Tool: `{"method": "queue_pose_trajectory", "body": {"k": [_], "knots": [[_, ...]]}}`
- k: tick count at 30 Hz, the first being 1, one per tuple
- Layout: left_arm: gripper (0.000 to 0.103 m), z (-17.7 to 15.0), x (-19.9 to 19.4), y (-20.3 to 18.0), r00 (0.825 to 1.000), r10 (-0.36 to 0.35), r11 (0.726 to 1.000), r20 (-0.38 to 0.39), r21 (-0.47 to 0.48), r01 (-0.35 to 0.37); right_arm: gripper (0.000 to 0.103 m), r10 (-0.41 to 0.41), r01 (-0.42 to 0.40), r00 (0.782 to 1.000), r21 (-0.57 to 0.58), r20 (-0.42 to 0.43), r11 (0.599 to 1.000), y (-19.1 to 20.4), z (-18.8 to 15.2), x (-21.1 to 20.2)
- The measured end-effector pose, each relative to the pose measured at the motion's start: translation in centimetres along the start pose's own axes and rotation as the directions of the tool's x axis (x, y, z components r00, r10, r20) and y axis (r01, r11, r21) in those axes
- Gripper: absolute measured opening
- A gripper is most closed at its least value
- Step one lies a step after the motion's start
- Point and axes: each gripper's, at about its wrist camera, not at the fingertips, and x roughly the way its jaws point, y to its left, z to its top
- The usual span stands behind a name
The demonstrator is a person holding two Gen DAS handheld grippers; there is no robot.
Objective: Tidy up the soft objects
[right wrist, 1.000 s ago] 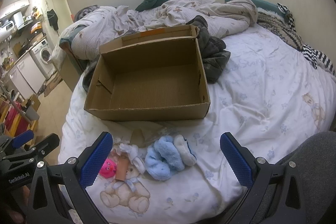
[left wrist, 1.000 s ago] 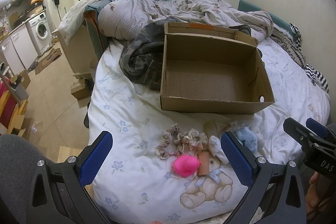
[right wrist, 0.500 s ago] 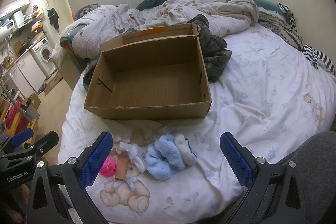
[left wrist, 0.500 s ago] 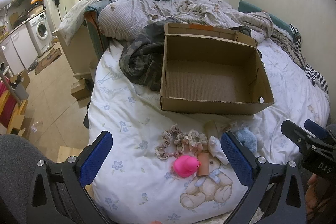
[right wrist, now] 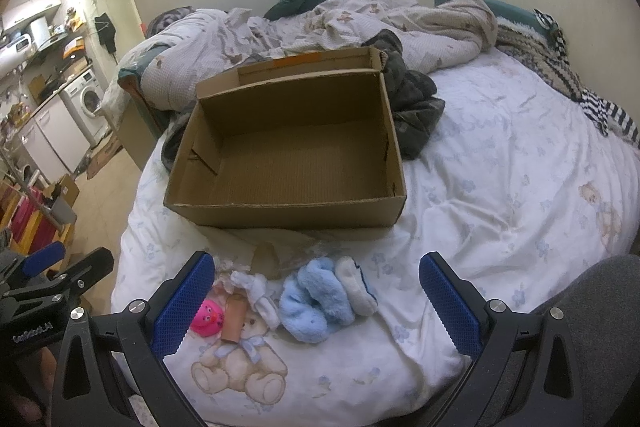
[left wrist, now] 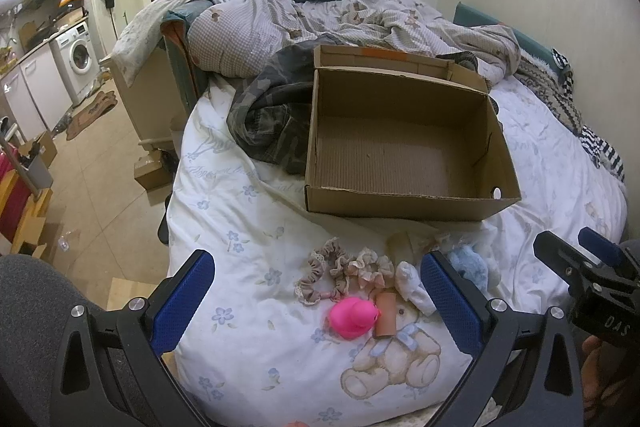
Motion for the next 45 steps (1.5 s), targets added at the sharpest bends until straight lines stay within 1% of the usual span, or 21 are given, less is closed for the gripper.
{"method": "queue_pose_trajectory", "body": {"k": [3, 6, 13, 16, 20, 22, 23, 24, 25, 27, 29, 30, 34, 36, 37, 38, 40, 42, 43, 44, 45], "knots": [[0.103, 0.0, 0.0, 0.0, 1.0, 0.001, 1.0, 0.0, -0.001, -0.001, 0.103, -0.015, 0.015, 1.0, -0.023, 0.008, 1.0, 0.4, 0.3, -0.2], [0.103, 0.1, -0.1, 0.1, 1.0, 0.003, 1.0, -0.001, -0.002, -0.003, 0.103, 0.007, -0.007, 1.0, -0.028, 0.002, 1.0, 0.4, 0.5, -0.3], [0.103, 1.0, -0.2, 0.7, 1.0, 0.014, 0.999, -0.016, -0.035, -0.015, 0.103, 0.054, -0.053, 0.998, 0.037, -0.024, 0.998, -1.0, 1.9, -0.3], [0.103, 1.4, 1.1, 0.9, 0.997, 0.026, 0.999, -0.079, -0.043, -0.03, 0.103, 0.064, -0.062, 0.996, 0.045, -0.056, 0.997, -1.5, 2.7, 0.2], [0.103, 1.3, 3.9, 1.1, 0.979, 0.019, 0.998, -0.204, -0.047, -0.029, 0.103, 0.096, -0.091, 0.988, 0.043, -0.119, 0.995, -1.9, 3.8, 1.5], [0.103, 1.0, 5.6, 0.9, 0.962, 0.004, 0.998, -0.274, -0.054, -0.02, 0.103, 0.142, -0.134, 0.974, 0.058, -0.174, 0.989, -2.1, 4.2, 2.6], [0.1, 0.8, 6.4, 0.8, 0.952, -0.005, 0.998, -0.307, -0.061, -0.014, 0.103, 0.165, -0.154, 0.966, 0.068, -0.198, 0.986, -2.2, 4.3, 3.2], [0.093, 0.6, 7.3, 0.8, 0.94, -0.02, 0.997, -0.339, -0.076, -0.006, 0.103, 0.171, -0.159, 0.96, 0.072, -0.222, 0.985, -2.3, 4.4, 3.8], [0.09, 0.2, 8.2, 0.8, 0.927, -0.037, 0.996, -0.374, -0.095, 0.002, 0.103, 0.164, -0.151, 0.957, 0.071, -0.239, 0.986, -2.4, 4.4, 4.3], [0.075, -0.4, 9.8, 0.8, 0.901, -0.067, 0.99, -0.428, -0.141, 0.007, 0.103, 0.148, -0.136, 0.954, 0.066, -0.26, 0.989, -2.6, 4.4, 5.2], [0.073, -1.1, 11.3, 0.5, 0.874, -0.095, 0.985, -0.477, -0.171, 0.013, 0.103, 0.147, -0.131, 0.945, 0.075, -0.291, 0.989, -2.9, 4.2, 6.1], [0.073, -1.4, 11.8, 0.2, 0.863, -0.103, 0.985, -0.494, -0.171, 0.02, 0.103, 0.151, -0.132, 0.939, 0.082, -0.308, 0.988, -3.1, 4.0, 6.6], [0.073, -2.5, 13.7, -1.4, 0.836, -0.097, 0.991, -0.54, -0.133, 0.029, 0.103, 0.174, -0.137, 0.915, 0.125, -0.364, 0.983, -4.1, 3.5, 8.3], [0.073, -2.9, 14.1, -1.7, 0.835, -0.085, 0.992, -0.543, -0.122, 0.022, 0.103, 0.172, -0.123, 0.9, 0.146, -0.399, 0.982, -4.7, 3.1, 9.5], [0.073, -3.0, 14.2, -1.9, 0.839, -0.071, 0.994, -0.54, -0.107, 0.016, 0.1, 0.175, -0.116, 0.889, 0.161, -0.423, 0.98, -5.1, 2.9, 10.3], [0.072, -3.1, 14.4, -2.1, 0.84, -0.067, 0.995, -0.539, -0.096, 0.018, 0.091, 0.181, -0.108, 0.874, 0.183, -0.451, 0.977, -5.4, 2.5, 11.0], [0.065, -3.6, 14.8, -2.6, 0.831, -0.079, 0.996, -0.551, -0.086, 0.038, 0.089, 0.186, -0.093, 0.847, 0.206, -0.499, 0.974, -5.8, 1.8, 12.4], [0.051, -4.0, 15.3, -3.0, 0.826, -0.109, 0.993, -0.553, -0.098, 0.066, 0.089, 0.164, -0.076, 0.829, 0.182, -0.534, 0.98, -5.4, 1.1, 13.5], [0.048, -4.1, 15.4, -3.2, 0.826, -0.12, 0.992, -0.55, -0.101, 0.077, 0.089, 0.163, -0.082, 0.821, 0.17, -0.547, 0.982, -5.1, 0.8, 13.9], [0.047, -4.1, 15.4, -3.4, 0.831, -0.112, 0.993, -0.545, -0.091, 0.075, 0.089, 0.16, -0.09, 0.815, 0.15, -0.557, 0.985, -4.5, 0.6, 14.2], [0.046, -4.1, 15.4, -3.6, 0.836, -0.107, 0.994, -0.539, -0.082, 0.075, 0.089, 0.139, -0.09, 0.813, 0.113, -0.566, 0.989, -3.9, 0.3, 14.4]]}}
